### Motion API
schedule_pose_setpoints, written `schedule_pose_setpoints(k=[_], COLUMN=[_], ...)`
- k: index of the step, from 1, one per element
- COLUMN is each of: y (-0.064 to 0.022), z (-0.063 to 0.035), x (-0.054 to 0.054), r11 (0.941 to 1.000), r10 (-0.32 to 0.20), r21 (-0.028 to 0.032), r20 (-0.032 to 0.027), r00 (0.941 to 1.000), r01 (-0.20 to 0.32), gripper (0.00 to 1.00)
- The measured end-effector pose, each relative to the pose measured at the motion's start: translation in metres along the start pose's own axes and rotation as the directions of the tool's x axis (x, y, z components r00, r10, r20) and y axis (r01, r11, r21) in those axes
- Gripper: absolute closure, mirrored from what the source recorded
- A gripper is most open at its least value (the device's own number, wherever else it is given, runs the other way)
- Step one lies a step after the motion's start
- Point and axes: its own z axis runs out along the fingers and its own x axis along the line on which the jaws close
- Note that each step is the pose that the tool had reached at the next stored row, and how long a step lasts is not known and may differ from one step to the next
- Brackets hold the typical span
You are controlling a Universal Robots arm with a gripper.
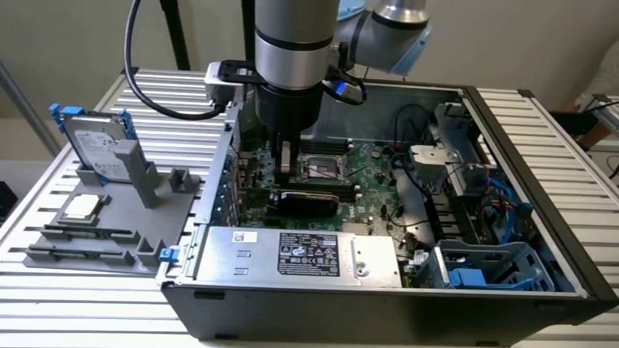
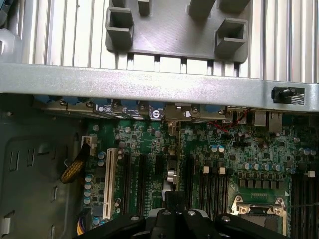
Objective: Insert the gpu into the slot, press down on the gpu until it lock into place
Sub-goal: 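Press down on the gpu until it lock into place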
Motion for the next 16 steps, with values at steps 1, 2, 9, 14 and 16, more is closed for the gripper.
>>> schedule_pose_setpoints(k=[1, 2, 9, 14, 16], y=[0.0000, 0.0000, 0.0021, 0.0055, 0.0062], z=[0.0000, 0.0000, 0.0002, 0.0003, 0.0006], x=[0.0000, 0.0000, 0.0002, 0.0002, 0.0002], r11=[1.0000, 1.0000, 1.0000, 0.9995, 0.9989], r10=[0.000, 0.000, 0.000, 0.002, 0.001], r21=[0.0000, 0.0000, -0.0038, -0.0300, -0.0470], r20=[0.0000, 0.0000, -0.0019, -0.0345, -0.0510], r00=[1.0000, 1.0000, 1.0000, 0.9994, 0.9987], r01=[0.000, 0.000, 0.000, -0.003, -0.004], gripper=[0.89, 0.89, 0.89, 0.89, 0.89])
